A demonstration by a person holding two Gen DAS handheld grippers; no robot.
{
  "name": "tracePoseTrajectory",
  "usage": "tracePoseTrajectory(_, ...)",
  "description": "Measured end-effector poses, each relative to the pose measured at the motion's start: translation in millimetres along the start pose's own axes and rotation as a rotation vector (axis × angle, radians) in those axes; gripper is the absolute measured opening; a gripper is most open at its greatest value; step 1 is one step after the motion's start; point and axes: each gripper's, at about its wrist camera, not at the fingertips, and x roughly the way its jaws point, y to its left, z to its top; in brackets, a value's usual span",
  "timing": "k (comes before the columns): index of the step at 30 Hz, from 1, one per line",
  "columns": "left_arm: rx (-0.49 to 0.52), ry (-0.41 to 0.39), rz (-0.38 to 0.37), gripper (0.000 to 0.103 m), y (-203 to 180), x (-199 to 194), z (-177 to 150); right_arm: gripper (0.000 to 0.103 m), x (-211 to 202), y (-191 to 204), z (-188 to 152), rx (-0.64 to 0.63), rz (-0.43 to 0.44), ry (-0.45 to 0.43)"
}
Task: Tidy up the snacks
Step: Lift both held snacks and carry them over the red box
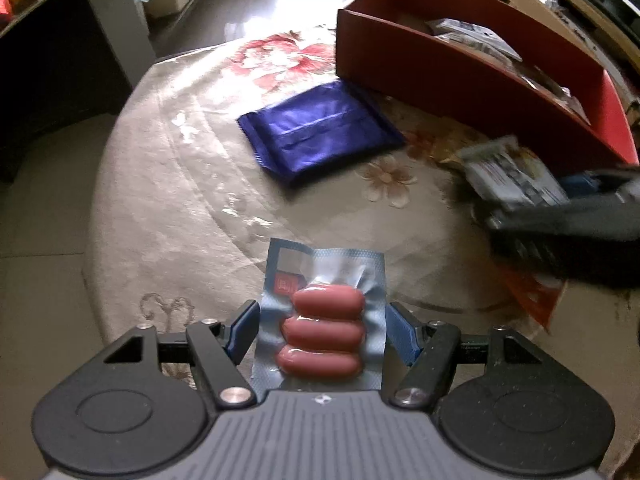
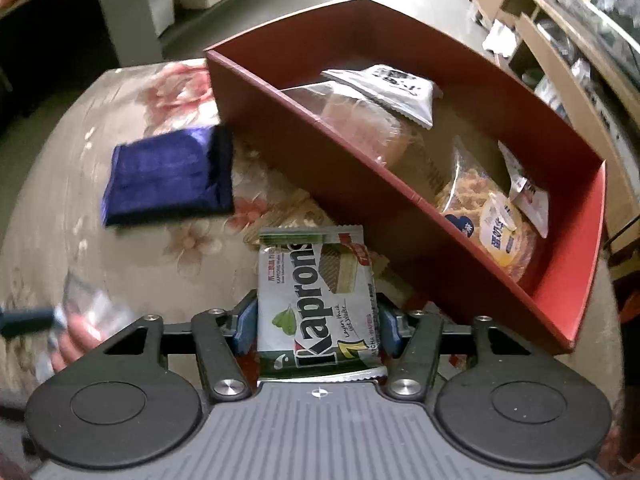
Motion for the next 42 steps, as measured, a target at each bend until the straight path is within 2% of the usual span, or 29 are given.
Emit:
tracePoseTrajectory(7, -0.015, 0.000, 0.018, 0.072, 7.1, 0.4, 1.0, 0.065, -28.1, 9.4, -25.8, -0.051, -0.014, -0.015)
tracePoseTrajectory(17, 0.083, -0.002, -0.025, 0.072, -13.0, -12.3, -11.9, 0.065, -64.2, 2.7, -78.6, 0.017, 0.000, -0.027)
tracePoseTrajectory(28, 0.194, 0.014, -0.015, 0.072, -34.6, -12.6, -35.0, 0.065, -51.3, -9.7, -138.6, 0.105, -0.024, 0.037)
tracePoseTrajectory(37, 0.252, -0.028, 0.023, 0.073, -46.9, -16.7, -43.5, 0.067, -48.5, -11.6, -137.5, 0.115, -0.009, 0.017)
tracePoseTrajectory(42, 0.271, -0.036, 0.033, 0.074, -50.2, -17.4, -44.9, 0.076, -46.2, -14.9, -136.0, 0.129, -0.014, 0.026)
